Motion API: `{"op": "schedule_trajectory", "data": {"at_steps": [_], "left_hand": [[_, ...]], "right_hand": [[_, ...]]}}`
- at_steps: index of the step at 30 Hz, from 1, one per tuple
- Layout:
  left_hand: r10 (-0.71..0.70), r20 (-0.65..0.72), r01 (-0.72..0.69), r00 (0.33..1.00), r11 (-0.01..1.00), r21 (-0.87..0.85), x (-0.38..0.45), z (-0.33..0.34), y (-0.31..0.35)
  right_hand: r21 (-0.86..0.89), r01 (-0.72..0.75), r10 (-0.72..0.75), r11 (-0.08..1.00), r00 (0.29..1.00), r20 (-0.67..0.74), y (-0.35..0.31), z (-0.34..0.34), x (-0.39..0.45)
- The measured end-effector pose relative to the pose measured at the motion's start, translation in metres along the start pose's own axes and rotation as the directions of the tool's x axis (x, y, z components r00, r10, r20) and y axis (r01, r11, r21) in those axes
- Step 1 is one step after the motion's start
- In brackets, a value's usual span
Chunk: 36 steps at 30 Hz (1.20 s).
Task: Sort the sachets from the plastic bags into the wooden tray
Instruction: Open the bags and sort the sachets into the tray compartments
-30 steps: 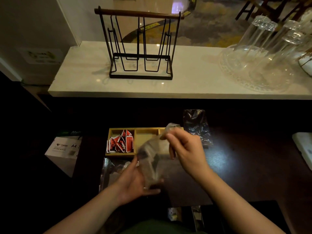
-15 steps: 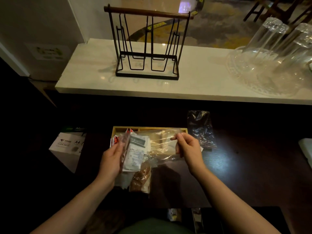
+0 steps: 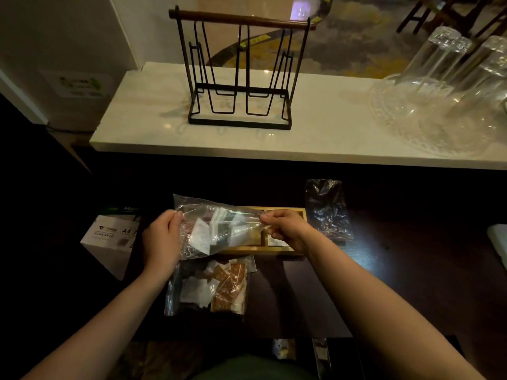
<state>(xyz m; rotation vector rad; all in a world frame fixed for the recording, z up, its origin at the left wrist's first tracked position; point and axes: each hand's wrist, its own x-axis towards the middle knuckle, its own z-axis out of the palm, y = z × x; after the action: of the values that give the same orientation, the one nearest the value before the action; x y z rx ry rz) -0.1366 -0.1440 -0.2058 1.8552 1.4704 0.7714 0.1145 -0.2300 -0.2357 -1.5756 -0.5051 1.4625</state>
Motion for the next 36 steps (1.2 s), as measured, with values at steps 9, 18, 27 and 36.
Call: {"op": "schedule_trajectory", "data": {"at_steps": [9,18,27,36], "left_hand": [[0.069,-0.003,-0.068,0.998,0.997,0.033,0.009,-0.006,0.015],[0.142,0.054,-0.139,0.988,0.989,-0.040,0.020,-0.006,0.042],[0.186,0.088,-0.184,0.979,0.983,-0.026,0.019,-0.006,0.041],[-0.245,0.234,0.151,0.941,0.921,0.358,-0.013,0.022,-0.051]], "right_hand": [[0.125,-0.006,0.009,0.992,1.000,-0.024,0.007,0.008,0.010],[0.272,-0.062,0.086,0.960,0.993,-0.079,0.012,0.005,0.005],[0.239,0.077,-0.050,0.968,0.992,-0.117,0.012,-0.012,-0.020],[0.361,0.438,-0.132,0.824,0.767,-0.628,0.032,-0.065,-0.053]]}}
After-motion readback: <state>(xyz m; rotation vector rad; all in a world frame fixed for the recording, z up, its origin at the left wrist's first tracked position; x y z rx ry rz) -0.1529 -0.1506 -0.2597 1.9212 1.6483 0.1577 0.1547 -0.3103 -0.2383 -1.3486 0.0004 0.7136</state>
